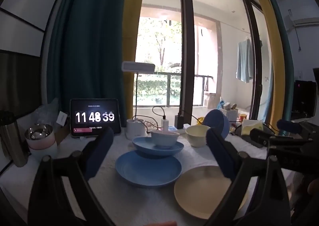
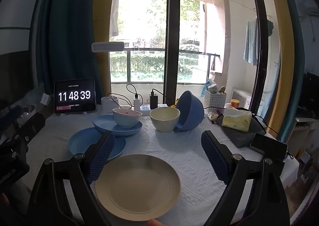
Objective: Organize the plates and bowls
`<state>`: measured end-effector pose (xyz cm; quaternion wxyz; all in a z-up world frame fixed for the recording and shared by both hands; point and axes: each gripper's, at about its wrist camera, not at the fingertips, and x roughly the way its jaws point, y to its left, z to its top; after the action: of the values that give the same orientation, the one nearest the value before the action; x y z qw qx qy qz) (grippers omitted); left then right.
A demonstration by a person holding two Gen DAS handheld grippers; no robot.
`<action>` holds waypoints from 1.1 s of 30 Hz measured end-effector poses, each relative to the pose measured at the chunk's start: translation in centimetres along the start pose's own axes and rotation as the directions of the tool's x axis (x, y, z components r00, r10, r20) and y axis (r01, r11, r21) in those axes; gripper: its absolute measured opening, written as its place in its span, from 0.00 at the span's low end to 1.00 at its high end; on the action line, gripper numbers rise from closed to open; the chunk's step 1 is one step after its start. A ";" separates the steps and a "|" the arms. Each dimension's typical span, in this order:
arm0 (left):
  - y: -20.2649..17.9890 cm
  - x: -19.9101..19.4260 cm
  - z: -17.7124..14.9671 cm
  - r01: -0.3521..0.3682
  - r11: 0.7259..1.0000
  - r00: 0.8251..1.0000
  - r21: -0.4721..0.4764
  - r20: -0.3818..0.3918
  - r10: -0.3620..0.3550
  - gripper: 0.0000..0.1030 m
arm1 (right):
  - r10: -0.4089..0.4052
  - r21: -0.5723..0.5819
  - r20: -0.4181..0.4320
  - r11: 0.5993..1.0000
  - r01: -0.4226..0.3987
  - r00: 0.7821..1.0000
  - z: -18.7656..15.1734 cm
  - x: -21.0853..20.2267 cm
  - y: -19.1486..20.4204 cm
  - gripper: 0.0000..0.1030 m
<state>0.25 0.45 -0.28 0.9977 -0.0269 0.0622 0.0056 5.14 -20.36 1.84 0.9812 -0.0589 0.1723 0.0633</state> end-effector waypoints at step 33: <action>-0.1 0.3 -0.4 -0.007 1.000 1.000 0.000 -0.013 0.007 0.92 | 0.018 0.020 -0.019 1.000 -0.018 1.000 -0.3 0.6 0.0 0.88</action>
<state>0.46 0.30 -0.70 0.9972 -0.0268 0.0689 0.0090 5.62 -20.37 1.39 0.9795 -0.0482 0.1829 0.0698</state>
